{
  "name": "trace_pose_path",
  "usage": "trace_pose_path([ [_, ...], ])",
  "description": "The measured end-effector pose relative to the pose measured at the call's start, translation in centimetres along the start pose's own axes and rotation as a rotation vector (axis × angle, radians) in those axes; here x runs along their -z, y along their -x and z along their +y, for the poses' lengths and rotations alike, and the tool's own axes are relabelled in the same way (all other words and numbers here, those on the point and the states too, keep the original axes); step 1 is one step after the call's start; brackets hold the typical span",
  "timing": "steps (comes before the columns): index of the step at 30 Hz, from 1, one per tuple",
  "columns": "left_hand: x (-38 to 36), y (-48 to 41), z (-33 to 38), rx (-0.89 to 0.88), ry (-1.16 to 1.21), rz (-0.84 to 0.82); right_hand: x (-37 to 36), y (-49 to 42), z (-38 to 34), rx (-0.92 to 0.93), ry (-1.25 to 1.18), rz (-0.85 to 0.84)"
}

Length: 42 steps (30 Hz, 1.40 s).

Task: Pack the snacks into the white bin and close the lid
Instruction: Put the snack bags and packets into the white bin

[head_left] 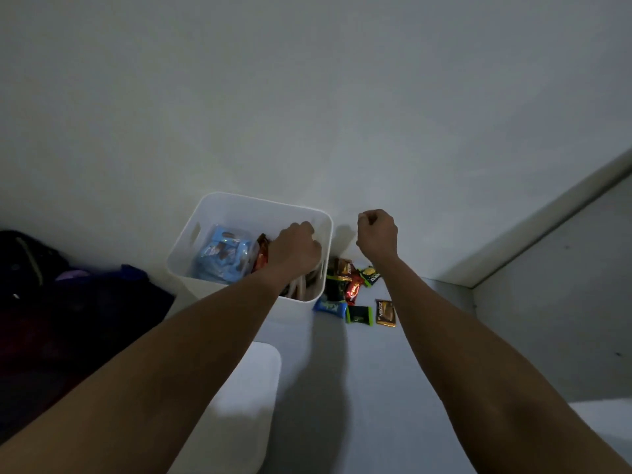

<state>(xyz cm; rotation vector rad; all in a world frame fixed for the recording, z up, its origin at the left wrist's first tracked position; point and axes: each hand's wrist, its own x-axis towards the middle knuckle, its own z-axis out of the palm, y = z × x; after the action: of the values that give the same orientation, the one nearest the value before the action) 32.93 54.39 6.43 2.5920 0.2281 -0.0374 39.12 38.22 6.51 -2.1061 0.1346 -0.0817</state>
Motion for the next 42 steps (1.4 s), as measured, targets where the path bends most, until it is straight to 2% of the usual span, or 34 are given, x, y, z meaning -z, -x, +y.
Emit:
trace_pose_path([
  [7, -4.3, 0.9, 7.2, -0.15, 0.061, 0.178, 6.1, -0.6, 5.6, 0.003, -0.012, -0.052],
  [12, -8.4, 1.4, 8.8, -0.171, 0.082, 0.127, 7.5, -1.0, 10.8, 0.025, 0.067, -0.141],
  [15, -11.0, 2.0, 7.9, -0.185, 0.054, 0.169, 7.1, -0.9, 14.5, 0.022, 0.146, -0.23],
  [18, -13.7, 2.2, 6.7, -0.109, 0.019, 0.116, 6.4, 0.4, 17.7, 0.051, 0.212, -0.285],
  [22, -18.4, 2.1, 3.7, -0.143, -0.104, 0.118, 4.9, 2.0, 20.8, 0.215, 0.387, -0.282],
  [27, -22.5, 0.0, -0.8, -0.103, -0.178, 0.057, 2.7, 1.2, 24.2, 0.302, 0.564, -0.494],
  [30, -24.0, -0.7, -2.4, -0.135, -0.169, 0.001, 1.3, 0.2, 24.9, 0.36, 0.66, -0.585],
  [32, -24.4, -0.7, -2.8, -0.126, -0.13, -0.008, 0.5, -0.3, 25.5, 0.398, 0.751, -0.59],
  [36, -24.8, -0.4, -3.3, -0.146, -0.079, 0.059, -0.3, -0.9, 26.4, 0.426, 0.77, -0.54],
  [39, -24.8, 0.1, -3.7, -0.223, -0.059, 0.098, -0.8, -1.4, 26.1, 0.528, 0.82, -0.602],
  [42, -25.0, 0.5, -4.0, -0.216, -0.056, 0.117, -1.2, -1.9, 25.5, 0.571, 0.825, -0.66],
])
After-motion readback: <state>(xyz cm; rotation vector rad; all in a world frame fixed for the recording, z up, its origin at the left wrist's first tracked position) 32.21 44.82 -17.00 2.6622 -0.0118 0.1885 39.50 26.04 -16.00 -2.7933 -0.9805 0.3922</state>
